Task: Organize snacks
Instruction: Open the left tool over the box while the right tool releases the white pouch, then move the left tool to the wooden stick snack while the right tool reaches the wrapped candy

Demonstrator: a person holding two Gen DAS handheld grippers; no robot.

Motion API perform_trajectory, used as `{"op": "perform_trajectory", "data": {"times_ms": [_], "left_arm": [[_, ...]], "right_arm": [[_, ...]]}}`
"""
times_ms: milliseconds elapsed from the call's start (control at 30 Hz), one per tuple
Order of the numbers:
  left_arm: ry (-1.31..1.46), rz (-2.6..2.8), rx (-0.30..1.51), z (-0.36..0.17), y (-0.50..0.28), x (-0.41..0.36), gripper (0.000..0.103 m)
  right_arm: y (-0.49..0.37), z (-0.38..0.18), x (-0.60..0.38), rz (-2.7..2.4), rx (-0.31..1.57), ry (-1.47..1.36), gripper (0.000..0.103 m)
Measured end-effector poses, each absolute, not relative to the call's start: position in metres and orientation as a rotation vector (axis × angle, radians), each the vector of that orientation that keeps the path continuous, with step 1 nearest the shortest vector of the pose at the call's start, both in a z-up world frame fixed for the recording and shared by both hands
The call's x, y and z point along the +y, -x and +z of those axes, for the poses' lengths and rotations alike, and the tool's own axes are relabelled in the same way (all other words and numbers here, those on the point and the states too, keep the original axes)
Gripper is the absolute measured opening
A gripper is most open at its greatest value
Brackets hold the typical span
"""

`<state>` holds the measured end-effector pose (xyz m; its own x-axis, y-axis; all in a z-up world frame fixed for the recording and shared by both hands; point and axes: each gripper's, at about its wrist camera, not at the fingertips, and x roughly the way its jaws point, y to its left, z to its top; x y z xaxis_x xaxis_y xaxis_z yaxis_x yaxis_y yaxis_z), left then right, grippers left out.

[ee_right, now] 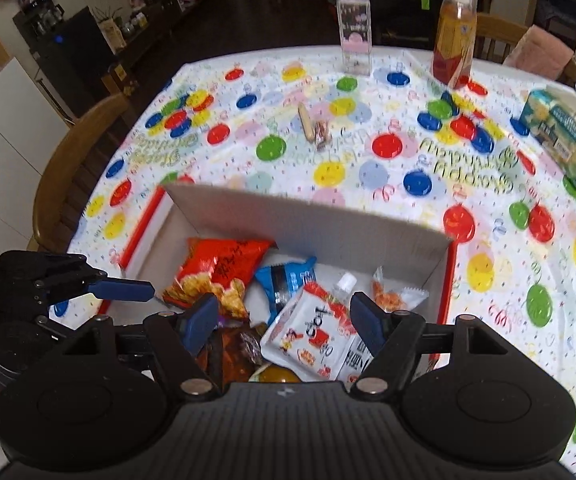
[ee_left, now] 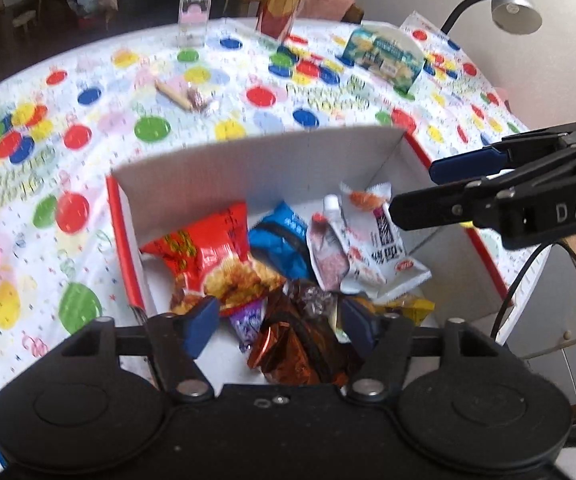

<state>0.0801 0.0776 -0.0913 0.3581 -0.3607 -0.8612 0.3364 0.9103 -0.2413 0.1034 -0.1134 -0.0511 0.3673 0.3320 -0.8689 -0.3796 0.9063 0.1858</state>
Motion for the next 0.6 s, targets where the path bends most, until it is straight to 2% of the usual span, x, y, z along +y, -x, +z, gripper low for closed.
{"op": "perform_trajectory", "data": {"times_ms": [33, 100, 167, 333, 467, 600], "left_arm": [[0.026, -0.450, 1.104, -0.086, -0.081, 0.079, 0.072], [0.022, -0.438, 1.067, -0.074, -0.084, 0.084, 0.082], [0.022, -0.421, 1.026, -0.063, -0.089, 0.088, 0.087], [0.027, -0.378, 0.960, -0.039, -0.109, 0.097, 0.089], [0.012, -0.335, 0.911, -0.025, -0.128, 0.101, 0.099], [-0.003, -0.301, 0.881, -0.016, -0.149, 0.101, 0.102]], "right_arm": [[-0.105, -0.045, -0.113, 0.457, 1.093, 0.053, 0.072], [-0.108, -0.033, -0.112, 0.458, 1.070, 0.066, 0.072], [-0.113, -0.022, -0.111, 0.457, 1.046, 0.079, 0.072], [-0.134, 0.000, -0.104, 0.461, 1.005, 0.112, 0.073], [-0.156, 0.011, -0.101, 0.472, 0.984, 0.128, 0.073], [-0.180, 0.015, -0.100, 0.479, 0.973, 0.130, 0.073]]}}
